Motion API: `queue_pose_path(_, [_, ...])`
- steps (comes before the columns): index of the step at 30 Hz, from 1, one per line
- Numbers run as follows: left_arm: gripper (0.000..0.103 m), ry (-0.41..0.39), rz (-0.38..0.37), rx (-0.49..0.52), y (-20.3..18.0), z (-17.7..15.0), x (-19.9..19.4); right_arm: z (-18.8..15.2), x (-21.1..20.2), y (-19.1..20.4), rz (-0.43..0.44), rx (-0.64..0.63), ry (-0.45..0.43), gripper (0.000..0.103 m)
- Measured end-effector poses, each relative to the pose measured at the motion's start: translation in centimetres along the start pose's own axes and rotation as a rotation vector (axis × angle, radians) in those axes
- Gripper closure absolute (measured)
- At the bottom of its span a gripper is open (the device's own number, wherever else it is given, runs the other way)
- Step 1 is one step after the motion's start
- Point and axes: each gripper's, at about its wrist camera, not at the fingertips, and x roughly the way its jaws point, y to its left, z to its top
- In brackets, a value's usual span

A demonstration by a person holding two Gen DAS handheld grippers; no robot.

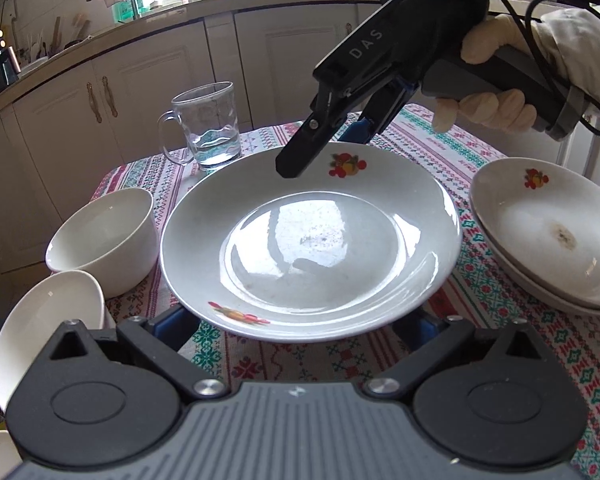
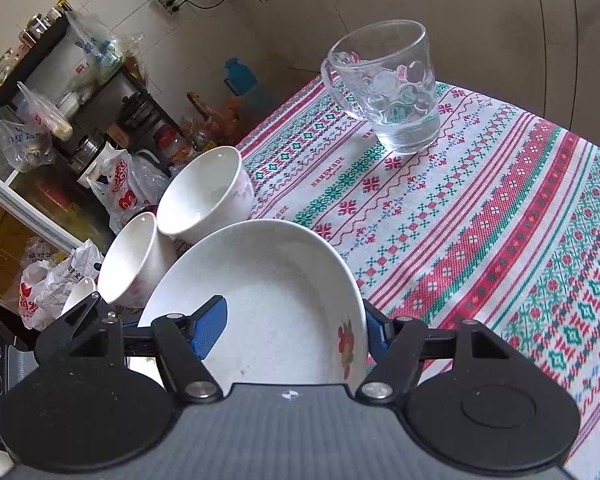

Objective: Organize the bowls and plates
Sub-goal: 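Lift the white flower plate by its rim with the right tool, then carry the plate with the right tool and lower it onto the plate stack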

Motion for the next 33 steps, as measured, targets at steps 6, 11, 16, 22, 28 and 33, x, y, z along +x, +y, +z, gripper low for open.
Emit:
queue_pose_path(6, [0.002, -0.003, -0.024, 0.036, -0.2, -0.1, -1.7, -1.3, -1.5, 1.5, -0.008, 0.013, -0.037, 0.028])
queue_pose_path(11, [0.002, -0.012, -0.051, 0.052, -0.5, -0.2, -3.2, -2.5, -2.6, 2.8, -0.033, 0.023, -0.056, 0.028])
queue_pose_path(16, [0.002, -0.024, -0.076, 0.074, -1.0, -0.2, -4.6, -3.8, -4.3, 4.1, -0.054, 0.042, -0.087, 0.028])
queue_pose_path(22, [0.002, -0.033, -0.112, 0.113, -2.1, -0.3, -6.1, -6.1, -6.3, 5.1, -0.070, 0.085, -0.136, 0.028])
queue_pose_path(28, [0.002, -0.036, -0.146, 0.146, -3.4, -0.6, -6.9, -8.6, -7.9, 5.7, -0.102, 0.106, -0.158, 0.028])
queue_pose_path(33, [0.002, -0.039, -0.179, 0.169, -4.6, -0.5, -7.3, -10.5, -9.2, 5.9, -0.126, 0.121, -0.176, 0.028])
